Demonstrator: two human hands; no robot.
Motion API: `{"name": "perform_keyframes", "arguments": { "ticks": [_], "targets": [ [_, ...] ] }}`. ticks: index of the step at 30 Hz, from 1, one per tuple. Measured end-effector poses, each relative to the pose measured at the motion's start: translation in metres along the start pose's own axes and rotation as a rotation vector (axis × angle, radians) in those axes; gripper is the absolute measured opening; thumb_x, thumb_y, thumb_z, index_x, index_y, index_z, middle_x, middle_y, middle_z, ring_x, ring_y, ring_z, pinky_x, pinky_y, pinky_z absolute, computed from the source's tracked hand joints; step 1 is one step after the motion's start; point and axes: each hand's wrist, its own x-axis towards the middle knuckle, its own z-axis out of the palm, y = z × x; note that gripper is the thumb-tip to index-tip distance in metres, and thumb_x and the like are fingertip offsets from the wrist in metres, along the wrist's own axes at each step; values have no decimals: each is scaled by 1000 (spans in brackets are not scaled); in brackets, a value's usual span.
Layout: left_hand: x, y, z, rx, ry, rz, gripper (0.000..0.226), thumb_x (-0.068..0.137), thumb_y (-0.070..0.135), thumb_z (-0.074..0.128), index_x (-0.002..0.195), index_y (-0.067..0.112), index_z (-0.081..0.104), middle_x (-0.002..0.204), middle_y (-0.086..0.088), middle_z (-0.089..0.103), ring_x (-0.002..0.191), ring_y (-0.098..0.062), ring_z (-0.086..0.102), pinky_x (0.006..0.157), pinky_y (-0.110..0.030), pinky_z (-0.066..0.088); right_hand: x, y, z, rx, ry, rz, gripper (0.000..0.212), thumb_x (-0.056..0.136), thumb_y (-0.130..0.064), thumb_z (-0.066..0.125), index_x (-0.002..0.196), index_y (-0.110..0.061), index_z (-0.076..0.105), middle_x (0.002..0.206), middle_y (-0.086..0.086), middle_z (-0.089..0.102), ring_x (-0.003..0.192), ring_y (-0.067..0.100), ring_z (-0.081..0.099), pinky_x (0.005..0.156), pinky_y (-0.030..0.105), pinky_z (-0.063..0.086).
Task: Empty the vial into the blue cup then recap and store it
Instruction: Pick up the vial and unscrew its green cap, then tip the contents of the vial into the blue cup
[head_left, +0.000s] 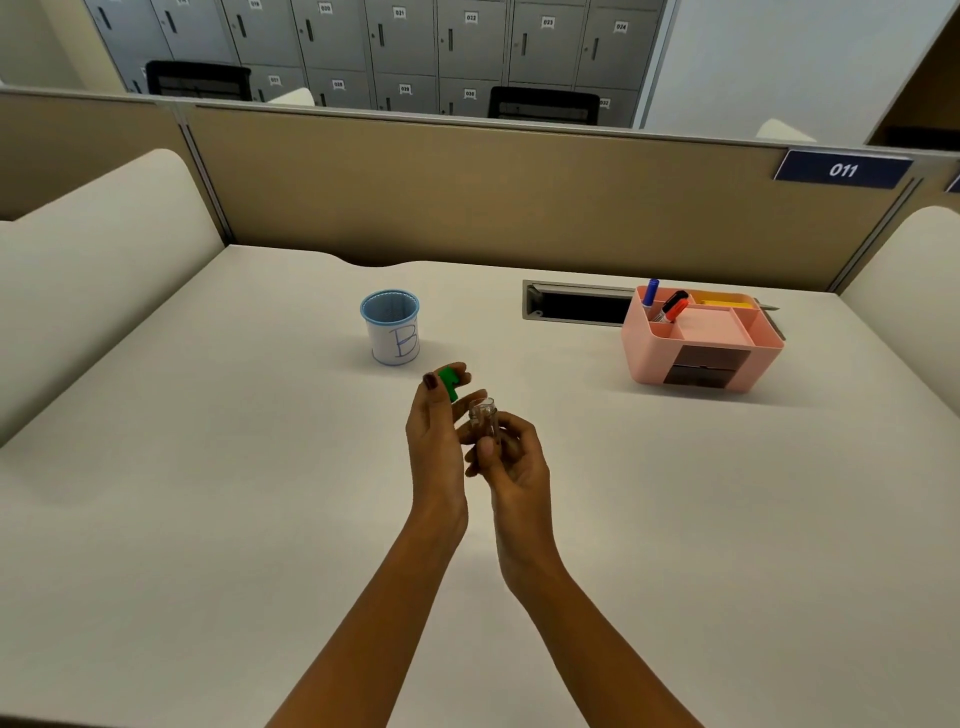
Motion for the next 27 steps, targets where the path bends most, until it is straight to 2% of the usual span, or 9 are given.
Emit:
{"name": "perform_keyframes", "arguments": {
  "ticks": [3, 5, 6, 9, 12, 15, 19, 23, 27],
  "targets": [
    [4, -12, -5, 115, 106, 13, 26, 97, 26, 42, 117, 19, 58, 105, 10, 65, 92, -8, 67, 76, -22, 56, 4, 2, -5, 46, 54, 32, 20, 96, -12, 53, 110, -26, 57, 103, 3, 72, 89, 14, 68, 75, 23, 56],
    [3, -27, -12, 272, 140, 20, 27, 95, 18, 48, 120, 16, 56, 117, 0, 61, 104, -14, 63, 91, -29, 51, 7, 4, -8, 57, 84, 45, 21, 95, -12, 54, 108, -27, 58, 102, -2, 73, 91, 14, 68, 76, 21, 56],
    [0, -36, -16, 355, 149, 29, 28, 93, 15, 51, 121, 16, 57, 120, -2, 60, 107, -16, 60, 94, -27, 48, 7, 5, -10, 65, 96, 50, 20, 95, -12, 54, 107, -28, 59, 100, -5, 74, 91, 14, 68, 76, 21, 56],
    [-14, -62, -30, 520, 93, 113, 30, 85, 7, 62, 113, 18, 61, 113, 1, 60, 106, -17, 58, 89, -17, 44, 10, 7, -18, 110, 126, 70, 19, 94, -11, 56, 108, -23, 62, 102, -3, 75, 88, 13, 68, 75, 21, 56],
    [-24, -90, -44, 760, 17, 134, 28, 80, 12, 70, 107, 21, 65, 113, -2, 65, 107, -19, 57, 103, -36, 40, 12, 10, -25, 124, 169, 90, 19, 92, -10, 59, 107, -22, 64, 102, -1, 71, 84, 11, 67, 73, 22, 56],
    [-30, -110, -55, 954, -45, 125, 25, 82, 17, 69, 107, 20, 66, 119, -6, 63, 120, -25, 50, 115, -48, 17, 12, 12, -30, 115, 202, 113, 19, 91, -14, 62, 107, -23, 66, 96, -6, 72, 83, 12, 67, 75, 24, 57],
    [-31, -120, -60, 1045, -119, 179, 26, 83, 26, 67, 108, 23, 65, 123, -2, 60, 129, -22, 41, 117, -46, 3, 12, 13, -34, 177, 230, 158, 19, 89, -16, 63, 107, -22, 67, 106, 7, 69, 87, 17, 68, 77, 25, 56],
    [-29, -121, -59, 1071, -149, 218, 34, 83, 32, 66, 115, 24, 63, 127, 0, 59, 131, -21, 40, 117, -47, 4, 14, 14, -32, 238, 234, 214, 26, 84, -21, 66, 109, -16, 66, 109, 12, 68, 90, 21, 68, 78, 29, 56],
    [-25, -121, -61, 1032, -148, 248, 50, 83, 40, 62, 130, 25, 50, 136, 2, 52, 132, -19, 39, 116, -43, 11, 19, 13, -30, 369, 252, 275, 35, 77, -23, 67, 108, -6, 65, 103, 13, 70, 87, 22, 69, 79, 30, 57]
  ]
}}
